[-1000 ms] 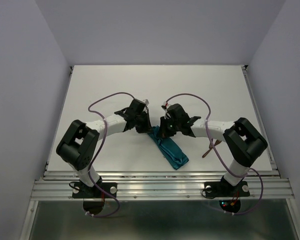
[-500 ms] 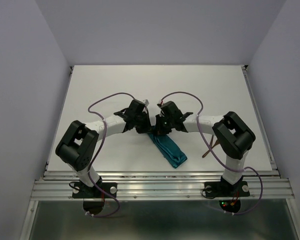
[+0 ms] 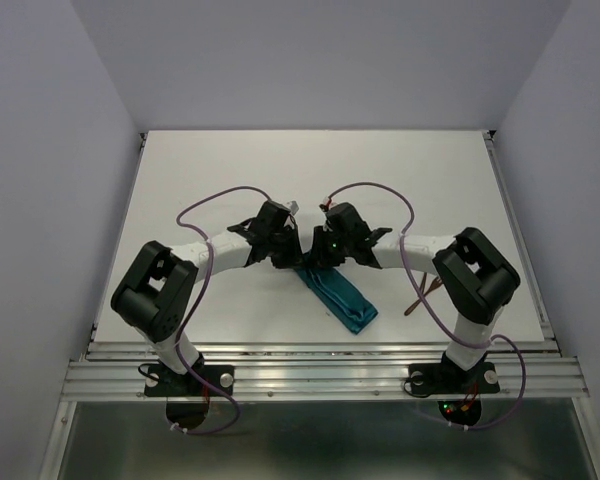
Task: Fold the napkin into a case and place the utensils inside
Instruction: Grasp the top corner of the smaller rectangle folded napkin from the folded napkin.
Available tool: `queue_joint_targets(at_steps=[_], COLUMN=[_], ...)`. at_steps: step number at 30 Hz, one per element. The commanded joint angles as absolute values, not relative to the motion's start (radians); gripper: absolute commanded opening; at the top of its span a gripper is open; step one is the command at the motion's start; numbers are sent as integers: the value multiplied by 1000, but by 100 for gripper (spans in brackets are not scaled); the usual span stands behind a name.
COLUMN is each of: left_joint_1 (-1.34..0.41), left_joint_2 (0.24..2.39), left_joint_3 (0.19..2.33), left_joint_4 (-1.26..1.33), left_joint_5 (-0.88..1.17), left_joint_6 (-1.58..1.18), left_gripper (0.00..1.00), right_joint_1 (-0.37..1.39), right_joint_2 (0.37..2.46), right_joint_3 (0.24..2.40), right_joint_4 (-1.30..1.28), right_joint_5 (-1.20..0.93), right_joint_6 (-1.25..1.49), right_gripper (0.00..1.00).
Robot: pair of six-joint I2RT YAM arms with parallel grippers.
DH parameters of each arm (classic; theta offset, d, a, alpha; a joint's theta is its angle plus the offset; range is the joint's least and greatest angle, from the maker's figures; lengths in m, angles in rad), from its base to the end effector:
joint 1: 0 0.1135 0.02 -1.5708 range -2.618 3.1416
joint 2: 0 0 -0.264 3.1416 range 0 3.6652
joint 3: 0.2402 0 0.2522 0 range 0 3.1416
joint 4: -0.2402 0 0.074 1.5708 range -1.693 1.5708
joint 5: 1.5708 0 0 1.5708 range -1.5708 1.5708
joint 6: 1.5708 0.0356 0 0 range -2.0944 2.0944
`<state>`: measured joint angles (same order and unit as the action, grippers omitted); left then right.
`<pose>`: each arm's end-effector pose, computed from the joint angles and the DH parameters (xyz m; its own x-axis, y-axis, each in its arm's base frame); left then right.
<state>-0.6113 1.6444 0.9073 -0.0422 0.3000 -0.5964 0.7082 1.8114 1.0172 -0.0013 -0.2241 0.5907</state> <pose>0.2707 -0.2026 0.1807 -0.8808 -0.0379 -0.4719 0.2728 0.7740 -0.5714 0.2785 0.2489 0.1596 -0.8696 -0.0297 -0.4929 -0.3227 0.7898 0.5216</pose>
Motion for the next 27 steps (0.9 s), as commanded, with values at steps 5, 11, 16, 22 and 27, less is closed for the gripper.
queue_joint_targets(at_steps=[5, 11, 16, 22, 27], left_joint_1=[-611, -609, -609, -607, -606], left_joint_2=[1629, 1624, 1624, 1614, 1611], left_joint_3=[930, 936, 937, 934, 945], left_joint_4=[-52, -61, -61, -60, -66], left_joint_5=[307, 304, 308, 324, 322], left_joint_6=[-554, -546, -543, -538, -531], left_gripper=[0, 0, 0, 0, 0], right_joint_1=[715, 715, 715, 706, 706], right_joint_2=[1674, 1599, 1607, 1721, 1764], right_joint_3=[930, 885, 887, 965, 985], right_joint_4=[91, 92, 80, 63, 92], right_joint_5=[-252, -160, -49, -133, -196], right_joint_6=[563, 592, 656, 663, 632], right_gripper=[32, 32, 12, 1, 1])
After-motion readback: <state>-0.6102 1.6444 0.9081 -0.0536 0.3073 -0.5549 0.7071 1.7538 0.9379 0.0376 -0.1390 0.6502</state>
